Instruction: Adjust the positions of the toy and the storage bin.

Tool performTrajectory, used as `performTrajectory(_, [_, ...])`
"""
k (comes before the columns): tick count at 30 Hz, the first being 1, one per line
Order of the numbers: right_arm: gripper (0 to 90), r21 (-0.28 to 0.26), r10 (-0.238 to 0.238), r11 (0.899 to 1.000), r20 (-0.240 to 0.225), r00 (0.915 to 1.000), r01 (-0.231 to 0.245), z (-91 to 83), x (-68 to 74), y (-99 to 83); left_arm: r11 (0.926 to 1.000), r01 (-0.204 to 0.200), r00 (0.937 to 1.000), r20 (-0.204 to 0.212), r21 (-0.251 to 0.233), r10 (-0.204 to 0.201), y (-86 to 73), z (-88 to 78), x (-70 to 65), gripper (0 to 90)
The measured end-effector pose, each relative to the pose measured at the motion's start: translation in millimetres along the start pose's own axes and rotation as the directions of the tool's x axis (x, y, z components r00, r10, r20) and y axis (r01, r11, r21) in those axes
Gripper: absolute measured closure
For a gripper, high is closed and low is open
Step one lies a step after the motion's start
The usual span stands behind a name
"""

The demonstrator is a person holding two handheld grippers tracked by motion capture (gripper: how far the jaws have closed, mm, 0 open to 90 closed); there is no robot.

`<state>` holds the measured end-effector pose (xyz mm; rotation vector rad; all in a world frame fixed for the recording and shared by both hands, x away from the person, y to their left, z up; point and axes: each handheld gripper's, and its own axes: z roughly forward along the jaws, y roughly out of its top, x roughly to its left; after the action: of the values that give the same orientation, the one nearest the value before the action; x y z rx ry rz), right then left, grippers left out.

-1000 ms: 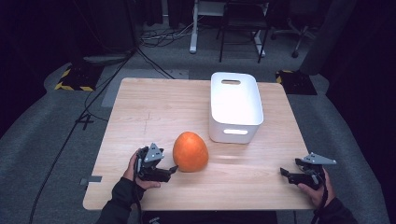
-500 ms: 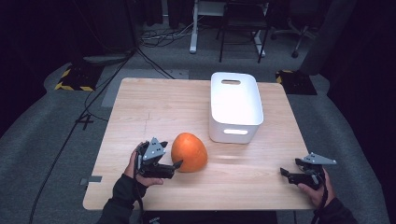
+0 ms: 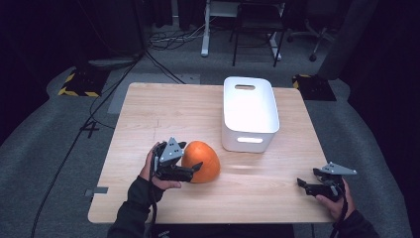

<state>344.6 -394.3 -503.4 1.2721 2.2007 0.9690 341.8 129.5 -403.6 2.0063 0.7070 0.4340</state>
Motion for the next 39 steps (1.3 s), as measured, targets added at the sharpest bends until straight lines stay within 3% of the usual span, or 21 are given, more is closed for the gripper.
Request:
performTrajectory(3, [15.3, 0.000, 0.001, 1.000, 0.000, 1.0000, -0.001, 0.0, 0.1, 0.0, 1.0000, -0.006, 1.0000, -0.002, 0.000, 0.006, 3.3, 3.0, 1.0, 15.9])
performTrajectory(6, [15.3, 0.001, 0.002, 1.000, 0.000, 1.0000, -0.002, -0.1, 0.1, 0.0, 0.9996, 0.022, 0.9996, 0.018, -0.018, -0.021, 7.4, 10.4, 5.0, 15.8])
performTrajectory(8, [15.3, 0.000, 0.005, 1.000, -0.001, 1.0000, -0.005, -0.1, 0.3, 0.0, 0.9993, 0.037, 0.9989, 0.029, -0.006, -0.037, 7.2, 16.6, 6.3, 15.8])
performTrajectory(10, [15.3, 0.000, 0.004, 1.000, 0.000, 1.0000, -0.004, 0.0, 0.3, 0.0, 0.9994, 0.024, 0.9996, 0.016, 0.027, -0.024, 4.9, 26.9, 6.2, 15.5])
performTrajectory(13, [15.3, 0.001, 0.005, 1.000, 0.000, 1.0000, -0.005, -0.1, 0.3, 0.0, 0.9988, 0.030, 0.9992, 0.024, 0.038, -0.031, 3.1, 34.0, 6.8, 13.9])
performTrajectory(16, [15.3, 0.000, 0.004, 1.000, 0.000, 1.0000, -0.004, 0.0, 0.2, 0.0, 0.9987, 0.027, 0.9996, 0.003, 0.043, -0.027, 2.6, 36.9, 7.9, 16.1])
performTrajectory(19, [15.3, 0.000, 0.003, 1.000, 0.000, 1.0000, -0.003, 0.0, 0.1, 0.0, 0.9972, 0.052, 0.9984, -0.024, 0.053, -0.051, -0.9, 40.5, 9.2, 23.3])
performTrajectory(26, [15.3, 0.001, 0.006, 1.000, -0.001, 1.0000, -0.006, -0.1, 0.4, 0.0, 0.9992, 0.018, 0.9996, -0.021, 0.035, -0.017, -7.5, 40.7, 9.6, 52.0])
performTrajectory(31, [15.4, -0.001, 0.003, 1.000, -0.001, 1.0000, -0.003, 0.0, 0.1, 0.0, 0.9998, 0.017, 0.9998, -0.008, 0.013, -0.017, -9.9, 39.7, 10.0, 55.6])
performTrajectory(35, [15.6, -0.001, -0.004, 1.000, -0.011, 0.9999, 0.004, 0.0, -0.7, 0.1, 0.9999, -0.014, 0.9999, -0.006, 0.008, 0.014, -10.8, 32.0, 7.1, 58.6])
performTrajectory(39, [15.5, 0.000, -0.017, 1.000, -0.020, 0.9997, 0.017, 0.7, -1.4, 0.6, 1.0000, -0.001, 1.0000, -0.008, 0.006, 0.001, -14.0, 26.9, 7.4, 59.2])
